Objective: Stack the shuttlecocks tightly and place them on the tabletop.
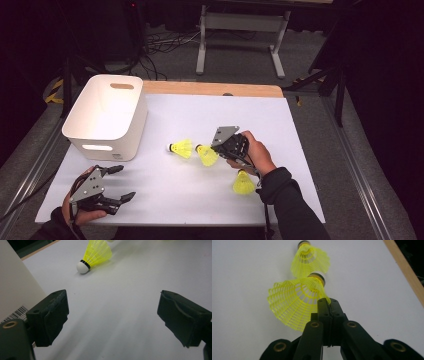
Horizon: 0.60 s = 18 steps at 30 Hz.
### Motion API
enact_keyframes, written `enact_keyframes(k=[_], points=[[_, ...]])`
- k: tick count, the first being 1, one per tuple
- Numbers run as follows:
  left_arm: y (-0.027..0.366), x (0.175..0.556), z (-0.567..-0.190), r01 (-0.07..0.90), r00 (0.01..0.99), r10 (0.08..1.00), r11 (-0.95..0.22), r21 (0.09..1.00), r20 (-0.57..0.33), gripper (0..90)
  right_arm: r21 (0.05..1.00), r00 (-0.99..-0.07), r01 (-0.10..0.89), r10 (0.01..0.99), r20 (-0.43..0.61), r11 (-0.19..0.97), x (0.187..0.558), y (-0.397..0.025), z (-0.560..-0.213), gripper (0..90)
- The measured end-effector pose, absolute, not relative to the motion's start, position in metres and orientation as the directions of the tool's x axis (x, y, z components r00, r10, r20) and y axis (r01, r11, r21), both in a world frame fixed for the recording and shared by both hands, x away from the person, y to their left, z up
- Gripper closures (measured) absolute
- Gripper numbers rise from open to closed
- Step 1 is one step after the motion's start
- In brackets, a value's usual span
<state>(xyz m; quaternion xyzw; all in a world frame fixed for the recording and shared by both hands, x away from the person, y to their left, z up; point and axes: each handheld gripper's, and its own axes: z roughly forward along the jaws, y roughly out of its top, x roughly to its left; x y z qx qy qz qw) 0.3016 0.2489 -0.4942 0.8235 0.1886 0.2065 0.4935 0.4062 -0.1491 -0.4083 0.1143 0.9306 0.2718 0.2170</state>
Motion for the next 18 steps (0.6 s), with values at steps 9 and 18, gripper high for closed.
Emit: enact_keyframes(k=[9, 18], points=[[0.247, 0.302, -0.495, 0.111, 0.847, 0.51, -0.445, 0.889, 0.15, 11.1, 0.493, -0.883, 0.136, 0.331, -0.332, 0.859, 0.411, -0.151, -0.426, 83.0], [0.247, 0.302, -0.495, 0.112, 0.845, 0.512, -0.45, 0.886, 0.153, 11.1, 0.481, -0.837, 0.204, 0.407, -0.366, 0.852, 0.418, -0.161, -0.428, 70.8]])
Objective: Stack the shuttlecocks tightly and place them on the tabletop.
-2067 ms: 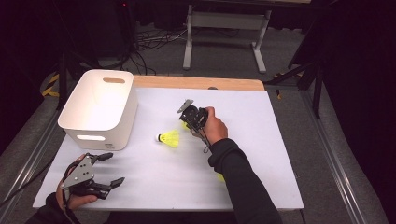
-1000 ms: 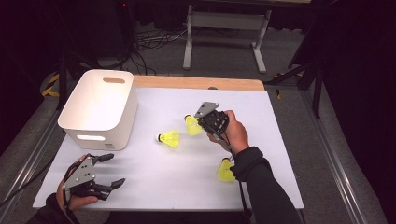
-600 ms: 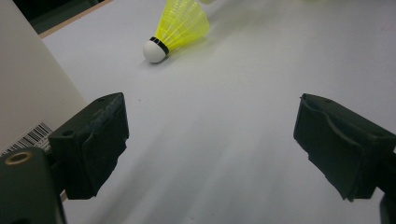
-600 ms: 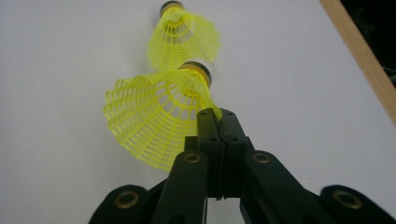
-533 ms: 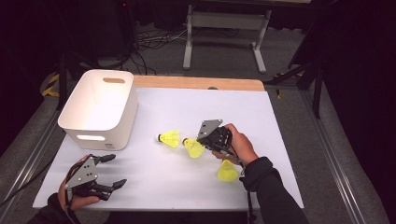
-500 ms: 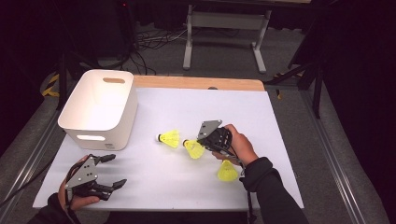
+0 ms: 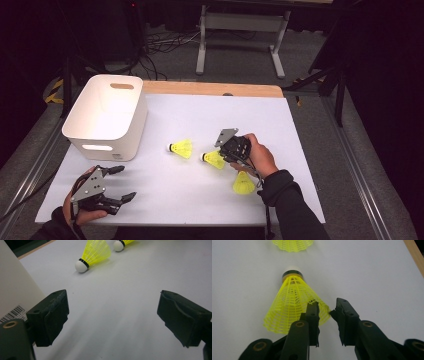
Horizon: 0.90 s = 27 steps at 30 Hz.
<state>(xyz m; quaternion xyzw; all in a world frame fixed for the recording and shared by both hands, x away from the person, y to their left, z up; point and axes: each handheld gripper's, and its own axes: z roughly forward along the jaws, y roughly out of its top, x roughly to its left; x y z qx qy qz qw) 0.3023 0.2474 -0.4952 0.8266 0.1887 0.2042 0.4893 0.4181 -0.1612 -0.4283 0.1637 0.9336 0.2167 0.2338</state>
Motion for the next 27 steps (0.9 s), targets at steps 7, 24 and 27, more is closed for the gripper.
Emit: enact_keyframes(k=[7, 24, 27], points=[[0.247, 0.303, -0.496, 0.114, 0.846, 0.51, -0.455, 0.883, 0.153, 11.3, 0.492, -0.83, 0.236, 0.438, -0.346, 0.838, 0.417, -0.171, -0.429, 66.1], [0.245, 0.302, -0.496, 0.112, 0.848, 0.507, -0.458, 0.882, 0.156, 11.2, 0.511, -0.888, 0.269, 0.415, -0.196, 0.817, 0.396, -0.182, -0.419, 57.9], [0.245, 0.302, -0.495, 0.111, 0.848, 0.507, -0.457, 0.883, 0.156, 11.2, 0.476, -0.901, 0.276, 0.398, -0.175, 0.835, 0.399, -0.174, -0.423, 58.0]])
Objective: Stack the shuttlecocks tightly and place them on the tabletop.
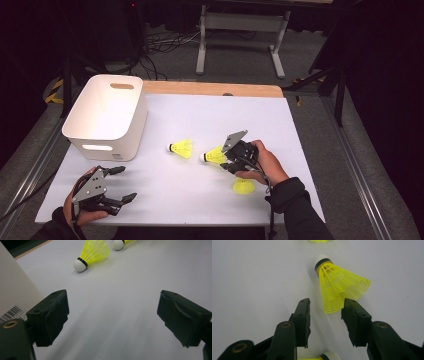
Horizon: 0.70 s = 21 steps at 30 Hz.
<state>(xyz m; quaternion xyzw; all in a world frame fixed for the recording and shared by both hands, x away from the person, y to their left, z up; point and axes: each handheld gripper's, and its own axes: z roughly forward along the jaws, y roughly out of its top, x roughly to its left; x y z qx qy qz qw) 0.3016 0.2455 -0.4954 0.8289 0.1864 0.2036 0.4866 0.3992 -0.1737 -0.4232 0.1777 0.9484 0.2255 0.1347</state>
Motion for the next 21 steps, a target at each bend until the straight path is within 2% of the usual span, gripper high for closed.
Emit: enact_keyframes(k=[4, 6, 8, 11, 21], points=[[0.246, 0.302, -0.496, 0.112, 0.849, 0.506, -0.456, 0.883, 0.154, 11.2, 0.44, -0.904, 0.298, 0.398, -0.153, 0.847, 0.404, -0.166, -0.43, 63.5], [0.246, 0.302, -0.496, 0.112, 0.849, 0.505, -0.458, 0.882, 0.154, 11.2, 0.438, -0.904, 0.304, 0.401, -0.147, 0.846, 0.406, -0.164, -0.432, 69.4], [0.246, 0.302, -0.495, 0.11, 0.85, 0.504, -0.458, 0.882, 0.155, 11.2, 0.439, -0.908, 0.296, 0.393, -0.147, 0.848, 0.406, -0.161, -0.433, 80.0], [0.246, 0.302, -0.495, 0.11, 0.849, 0.504, -0.461, 0.881, 0.158, 11.2, 0.446, -0.915, 0.282, 0.379, -0.142, 0.849, 0.405, -0.158, -0.433, 87.7], [0.245, 0.302, -0.495, 0.11, 0.849, 0.504, -0.459, 0.882, 0.157, 11.2, 0.51, -0.906, 0.248, 0.384, -0.179, 0.824, 0.405, -0.149, -0.422, 90.0]])
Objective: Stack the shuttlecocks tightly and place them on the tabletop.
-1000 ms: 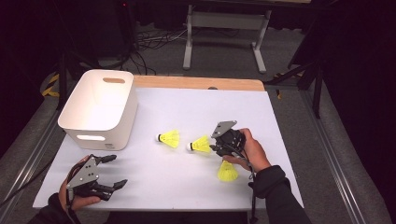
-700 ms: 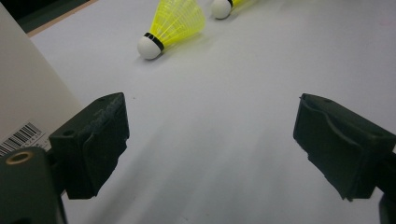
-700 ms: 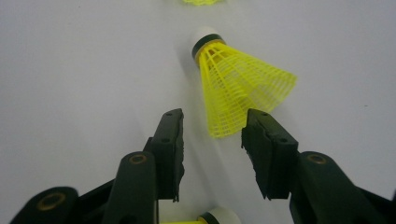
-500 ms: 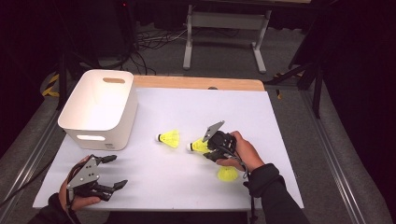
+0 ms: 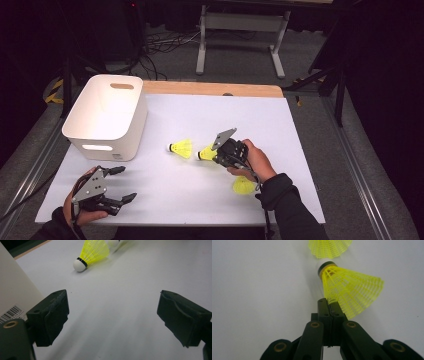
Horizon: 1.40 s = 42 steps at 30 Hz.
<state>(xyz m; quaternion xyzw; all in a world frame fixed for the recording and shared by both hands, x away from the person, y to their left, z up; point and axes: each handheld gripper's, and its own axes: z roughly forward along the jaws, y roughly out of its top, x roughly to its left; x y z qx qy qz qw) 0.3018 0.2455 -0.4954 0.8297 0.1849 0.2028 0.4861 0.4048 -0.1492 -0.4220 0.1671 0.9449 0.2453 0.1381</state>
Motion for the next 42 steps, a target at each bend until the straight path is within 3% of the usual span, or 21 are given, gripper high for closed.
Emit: enact_keyframes(k=[9, 42], points=[[0.246, 0.301, -0.495, 0.108, 0.851, 0.503, -0.453, 0.885, 0.154, 11.2, 0.551, -0.887, 0.252, 0.418, -0.196, 0.795, 0.412, -0.136, -0.418, 90.0], [0.246, 0.301, -0.495, 0.104, 0.859, 0.489, -0.455, 0.885, 0.15, 11.2, 0.51, -0.911, 0.231, 0.368, -0.184, 0.828, 0.429, -0.079, -0.443, 87.8]])
